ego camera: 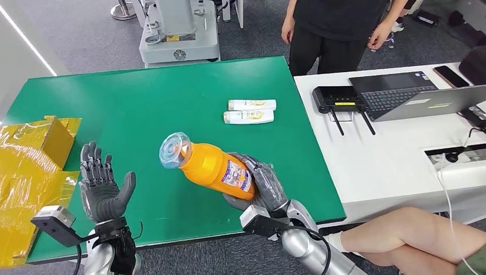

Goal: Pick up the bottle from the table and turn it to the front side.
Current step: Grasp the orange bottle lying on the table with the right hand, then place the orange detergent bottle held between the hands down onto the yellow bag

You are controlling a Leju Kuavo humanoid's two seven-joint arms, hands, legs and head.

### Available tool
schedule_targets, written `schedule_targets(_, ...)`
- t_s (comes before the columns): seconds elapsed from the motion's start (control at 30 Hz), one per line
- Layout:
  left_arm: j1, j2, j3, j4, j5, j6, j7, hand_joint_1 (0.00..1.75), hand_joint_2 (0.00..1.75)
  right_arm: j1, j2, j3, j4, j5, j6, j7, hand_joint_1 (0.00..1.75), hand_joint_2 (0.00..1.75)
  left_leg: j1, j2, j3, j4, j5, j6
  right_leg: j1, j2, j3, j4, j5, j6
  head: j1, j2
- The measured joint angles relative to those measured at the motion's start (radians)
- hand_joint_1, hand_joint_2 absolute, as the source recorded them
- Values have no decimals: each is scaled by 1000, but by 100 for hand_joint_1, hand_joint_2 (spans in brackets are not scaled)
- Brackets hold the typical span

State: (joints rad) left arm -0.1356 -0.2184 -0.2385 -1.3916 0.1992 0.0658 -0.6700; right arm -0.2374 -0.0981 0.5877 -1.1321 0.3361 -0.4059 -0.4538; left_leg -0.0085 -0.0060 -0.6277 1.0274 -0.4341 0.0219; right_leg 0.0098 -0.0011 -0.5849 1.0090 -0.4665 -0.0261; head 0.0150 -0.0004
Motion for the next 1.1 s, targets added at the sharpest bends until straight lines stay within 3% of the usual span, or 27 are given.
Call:
schedule_targets(0.33, -52, 30, -36, 50, -71, -244, 84, 0, 175, -5, 24, -43, 67, -18, 22, -46, 175, 175, 0, 0, -1, 0, 0, 0, 0, 0, 0, 0, 0, 0, 0, 0)
schedule_targets(0.6, -142, 49, -103, 122, -114, -259, 103, 0, 175, -79, 74, -93, 177, -55, 24, -135, 175, 175, 0, 0, 0, 0, 1, 0, 0, 0, -1, 0, 1, 0, 0, 0)
schedule_targets(0.77, -178, 60, -134, 140, -116, -250, 106, 0, 175, -112, 100, -103, 220, -26, 11, -139, 175, 175, 0, 0, -1, 0, 0, 0, 0, 0, -1, 0, 1, -1, 0, 0)
schedule_targets(1.1, -202, 62, -157, 142, -110, -239, 118, 0, 175, -146, 103, -123, 260, -20, 9, -143, 175, 175, 0, 0, -1, 0, 0, 0, 0, 0, -1, 0, 1, -1, 0, 0)
